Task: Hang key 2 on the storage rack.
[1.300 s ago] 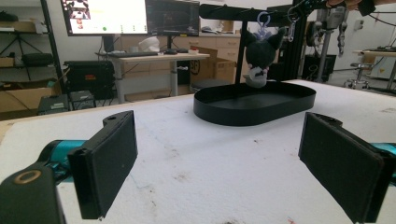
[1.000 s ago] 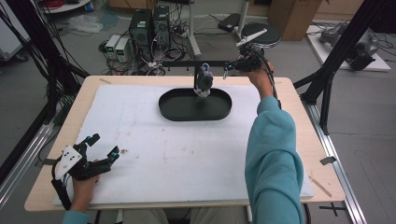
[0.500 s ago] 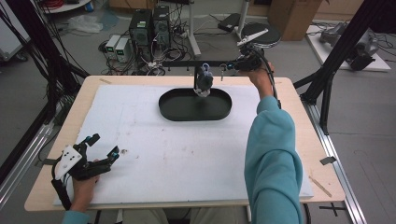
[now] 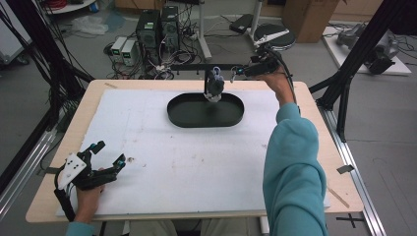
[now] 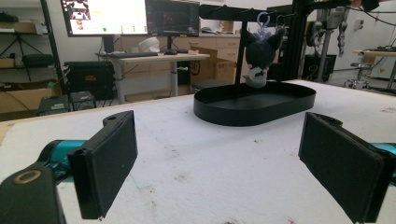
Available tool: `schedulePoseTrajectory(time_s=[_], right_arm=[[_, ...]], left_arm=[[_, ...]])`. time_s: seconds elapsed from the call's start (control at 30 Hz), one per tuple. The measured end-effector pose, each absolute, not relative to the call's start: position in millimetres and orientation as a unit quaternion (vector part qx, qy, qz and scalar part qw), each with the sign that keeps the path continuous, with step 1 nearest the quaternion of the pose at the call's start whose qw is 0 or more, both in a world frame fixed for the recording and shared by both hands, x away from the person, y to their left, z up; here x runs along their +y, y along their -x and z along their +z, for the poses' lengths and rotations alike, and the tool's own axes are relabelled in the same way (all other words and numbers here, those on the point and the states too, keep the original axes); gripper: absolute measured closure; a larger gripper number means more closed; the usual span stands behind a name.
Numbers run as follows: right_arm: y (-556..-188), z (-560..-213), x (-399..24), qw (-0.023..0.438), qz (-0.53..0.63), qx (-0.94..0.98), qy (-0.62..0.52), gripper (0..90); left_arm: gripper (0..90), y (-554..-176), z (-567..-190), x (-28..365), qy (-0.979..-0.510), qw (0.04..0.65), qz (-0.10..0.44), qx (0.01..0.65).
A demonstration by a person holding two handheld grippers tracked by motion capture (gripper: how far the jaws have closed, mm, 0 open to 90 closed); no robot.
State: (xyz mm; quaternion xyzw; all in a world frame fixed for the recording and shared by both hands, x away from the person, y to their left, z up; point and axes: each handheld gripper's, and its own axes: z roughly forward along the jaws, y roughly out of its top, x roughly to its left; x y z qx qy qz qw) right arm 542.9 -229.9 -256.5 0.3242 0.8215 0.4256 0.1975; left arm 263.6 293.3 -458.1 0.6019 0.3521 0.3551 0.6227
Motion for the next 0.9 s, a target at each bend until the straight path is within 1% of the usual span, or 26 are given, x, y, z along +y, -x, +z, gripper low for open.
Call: schedulePoseTrajectory(time_s=[0.03, 0.1, 0.17, 0.33, 0.37, 0.53, 0.6, 0.9], right_arm=[[-540, -254, -231, 0.19, 0.433, 0.817, -0.328, 0.8], [-533, -251, -234, 0.196, 0.458, 0.801, -0.334, 0.6], [-523, -250, -238, 0.213, 0.472, 0.791, -0.325, 0.6], [-498, -253, -252, 0.215, 0.49, 0.784, -0.316, 0.6], [-493, -254, -254, 0.207, 0.494, 0.783, -0.316, 0.6], [-455, -262, -263, 0.219, 0.523, 0.773, -0.285, 0.6], [-439, -268, -266, 0.232, 0.535, 0.767, -0.269, 0.6], [-372, -315, -282, 0.251, 0.58, 0.726, -0.27, 0.6]], left_arm=[[12.1, -263, -458, 293, -0.601, 0.623, 0.356, 0.352], [12.1, -263, -458, 293, -0.602, 0.622, 0.358, 0.349], [12.1, -263, -458, 293, -0.6, 0.624, 0.358, 0.35], [12.1, -263, -458, 293, -0.602, 0.622, 0.359, 0.349], [12.1, -263, -458, 293, -0.603, 0.622, 0.359, 0.349], [12.1, -263, -458, 293, -0.602, 0.622, 0.358, 0.349], [12.0, -263, -458, 293, -0.603, 0.622, 0.358, 0.35], [12.0, -263, -458, 293, -0.604, 0.621, 0.358, 0.349]])
